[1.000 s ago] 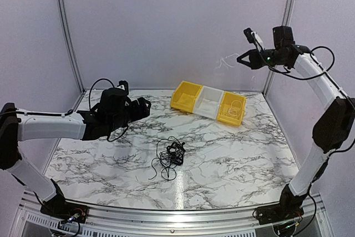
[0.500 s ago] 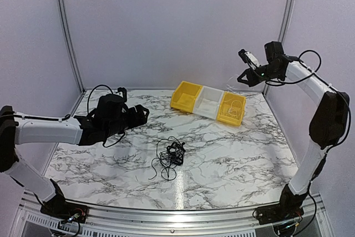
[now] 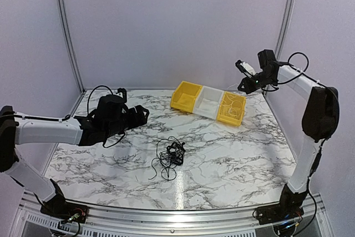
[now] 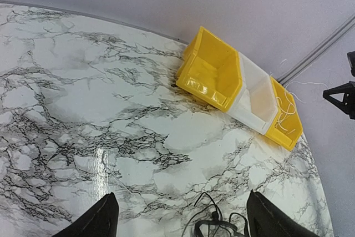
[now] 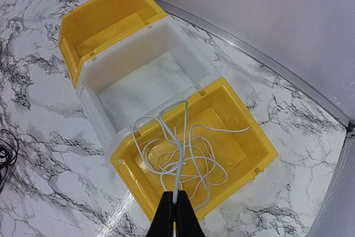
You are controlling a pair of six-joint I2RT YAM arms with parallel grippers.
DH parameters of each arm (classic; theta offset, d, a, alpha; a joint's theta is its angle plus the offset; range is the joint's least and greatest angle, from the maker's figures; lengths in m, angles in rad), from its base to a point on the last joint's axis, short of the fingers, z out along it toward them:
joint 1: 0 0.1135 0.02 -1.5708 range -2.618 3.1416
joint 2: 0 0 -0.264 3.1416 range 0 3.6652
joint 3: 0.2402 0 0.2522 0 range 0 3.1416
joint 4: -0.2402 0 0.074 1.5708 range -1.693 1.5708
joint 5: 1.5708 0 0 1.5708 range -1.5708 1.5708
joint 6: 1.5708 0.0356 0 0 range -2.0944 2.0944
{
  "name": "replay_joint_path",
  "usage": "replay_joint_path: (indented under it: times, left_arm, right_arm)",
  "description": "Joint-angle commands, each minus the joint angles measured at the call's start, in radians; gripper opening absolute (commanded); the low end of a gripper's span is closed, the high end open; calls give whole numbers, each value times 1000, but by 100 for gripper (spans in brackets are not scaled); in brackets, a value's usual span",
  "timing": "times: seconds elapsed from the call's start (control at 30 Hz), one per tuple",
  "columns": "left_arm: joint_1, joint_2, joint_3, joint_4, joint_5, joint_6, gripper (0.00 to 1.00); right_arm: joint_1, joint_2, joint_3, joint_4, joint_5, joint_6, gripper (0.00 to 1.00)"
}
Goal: Untangle the cables
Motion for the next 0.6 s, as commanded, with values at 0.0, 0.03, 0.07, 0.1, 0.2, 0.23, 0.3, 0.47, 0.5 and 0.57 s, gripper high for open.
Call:
replay_joint_path:
  times: [0.0, 0.03, 0.07, 0.1, 0.2, 0.23, 0.3, 0.47, 0.5, 0.57]
  left_arm:
    - [-3, -20, -23, 7, 0, -7, 83]
    - [-2, -21, -25, 7, 0, -8, 83]
    - [-3, -20, -28, 7, 1, -11, 83]
    - [-3, -20, -28, 7, 2, -12, 83]
    - [-2, -18, -29, 7, 6, -15, 83]
    - [-2, -18, -30, 7, 6, -16, 83]
    - [-3, -17, -32, 7, 6, -21, 83]
    - [-3, -4, -31, 7, 19, -31, 83]
    - [-3, -3, -31, 7, 21, -31, 83]
    - [-3, -4, -33, 7, 23, -30, 83]
  right_arm:
    - [-7, -4, 48, 41, 61, 3, 0]
    - [-7, -5, 47, 41, 72, 1, 0]
    - [-7, -4, 43, 44, 85, 1, 0]
    - [-6, -2, 39, 45, 97, -1, 0]
    - [-11, -6, 34, 51, 143, -5, 0]
    - [-15, -8, 35, 53, 145, -9, 0]
    - [-19, -4, 35, 50, 140, -22, 0]
    - [-15, 35, 33, 16, 65, -42, 0]
    - [-13, 43, 29, 13, 49, -46, 0]
    - [-1, 55, 23, 15, 38, -50, 0]
